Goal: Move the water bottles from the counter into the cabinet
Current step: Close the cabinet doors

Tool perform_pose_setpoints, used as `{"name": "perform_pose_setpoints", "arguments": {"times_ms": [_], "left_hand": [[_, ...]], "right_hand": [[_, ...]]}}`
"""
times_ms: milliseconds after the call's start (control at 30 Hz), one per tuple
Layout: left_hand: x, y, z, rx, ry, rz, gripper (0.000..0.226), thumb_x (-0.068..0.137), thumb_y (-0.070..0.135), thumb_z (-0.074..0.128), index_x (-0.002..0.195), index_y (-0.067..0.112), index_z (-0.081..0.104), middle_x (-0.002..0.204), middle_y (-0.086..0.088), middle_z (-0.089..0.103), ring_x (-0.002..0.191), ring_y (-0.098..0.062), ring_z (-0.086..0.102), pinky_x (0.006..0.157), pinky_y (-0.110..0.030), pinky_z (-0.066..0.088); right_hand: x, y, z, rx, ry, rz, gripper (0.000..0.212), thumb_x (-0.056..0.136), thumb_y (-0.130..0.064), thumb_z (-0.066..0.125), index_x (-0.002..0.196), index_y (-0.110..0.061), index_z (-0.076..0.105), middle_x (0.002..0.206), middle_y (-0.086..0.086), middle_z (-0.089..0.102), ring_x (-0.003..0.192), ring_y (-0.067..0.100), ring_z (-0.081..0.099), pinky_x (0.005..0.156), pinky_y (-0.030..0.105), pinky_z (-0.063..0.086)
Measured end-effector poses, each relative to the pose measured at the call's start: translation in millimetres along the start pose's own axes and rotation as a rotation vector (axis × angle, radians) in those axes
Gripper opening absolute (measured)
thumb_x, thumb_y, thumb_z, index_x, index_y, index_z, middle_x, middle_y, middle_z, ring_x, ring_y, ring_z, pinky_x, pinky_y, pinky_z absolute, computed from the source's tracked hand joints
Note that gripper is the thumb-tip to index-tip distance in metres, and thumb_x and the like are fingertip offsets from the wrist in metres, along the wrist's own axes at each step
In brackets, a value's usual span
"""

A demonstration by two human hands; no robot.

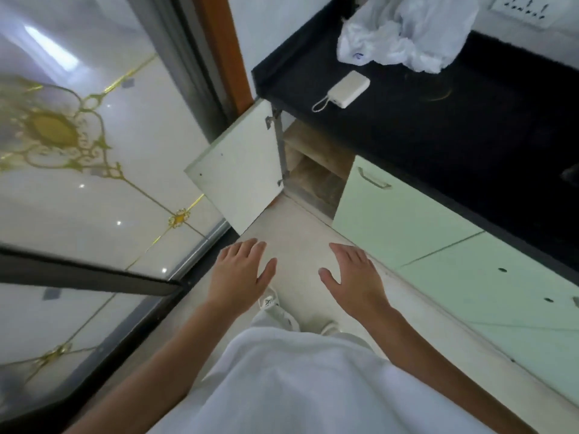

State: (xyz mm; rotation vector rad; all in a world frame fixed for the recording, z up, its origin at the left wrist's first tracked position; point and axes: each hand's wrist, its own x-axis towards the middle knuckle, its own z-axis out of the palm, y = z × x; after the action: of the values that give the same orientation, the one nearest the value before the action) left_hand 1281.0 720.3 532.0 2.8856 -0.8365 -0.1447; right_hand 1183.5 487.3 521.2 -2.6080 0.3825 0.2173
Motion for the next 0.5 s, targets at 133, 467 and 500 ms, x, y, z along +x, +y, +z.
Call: {"name": "perform_pose_setpoints", "arguments": {"times_ms": [133, 467, 500], "left_hand": [[-39.4, -35.1, -3.0, 0.006, 0.011, -0.186, 0.058, 0.101, 0.056, 0.032, 0.126, 0.015, 0.065, 0.125, -0.004, 0.069, 0.111, -0.028, 0.066, 0.094, -0.044, 0.052], [-16.5, -120.4, -12.7, -0.058, 0.083, -0.267, 0.057, 0.1, 0.054, 0.033, 0.126, 0.014, 0.066, 0.123, -0.004, 0.07, 0.109, -0.026, 0.067, 0.092, -0.042, 0.052], [-6.7, -128.5, -13.6, -0.057, 0.088, -0.243, 0.057, 0.1, 0.053, 0.034, 0.125, 0.014, 0.067, 0.123, -0.004, 0.07, 0.109, -0.027, 0.067, 0.091, -0.041, 0.052]], "right_hand": [[33.5, -59.6, 2.9, -0.093, -0.012, -0.23, 0.059, 0.098, -0.049, 0.049, 0.146, -0.015, 0.046, 0.147, 0.001, 0.052, 0.136, 0.02, 0.044, 0.111, 0.035, 0.037], [96.3, -152.4, 23.1, -0.155, 0.008, -0.363, 0.056, 0.096, -0.051, 0.055, 0.14, -0.017, 0.054, 0.139, 0.0, 0.059, 0.128, 0.02, 0.054, 0.106, 0.033, 0.042], [99.1, -153.4, 25.0, -0.159, 0.011, -0.345, 0.056, 0.096, -0.051, 0.054, 0.141, -0.017, 0.054, 0.14, 0.0, 0.059, 0.129, 0.02, 0.054, 0.106, 0.033, 0.042]]}}
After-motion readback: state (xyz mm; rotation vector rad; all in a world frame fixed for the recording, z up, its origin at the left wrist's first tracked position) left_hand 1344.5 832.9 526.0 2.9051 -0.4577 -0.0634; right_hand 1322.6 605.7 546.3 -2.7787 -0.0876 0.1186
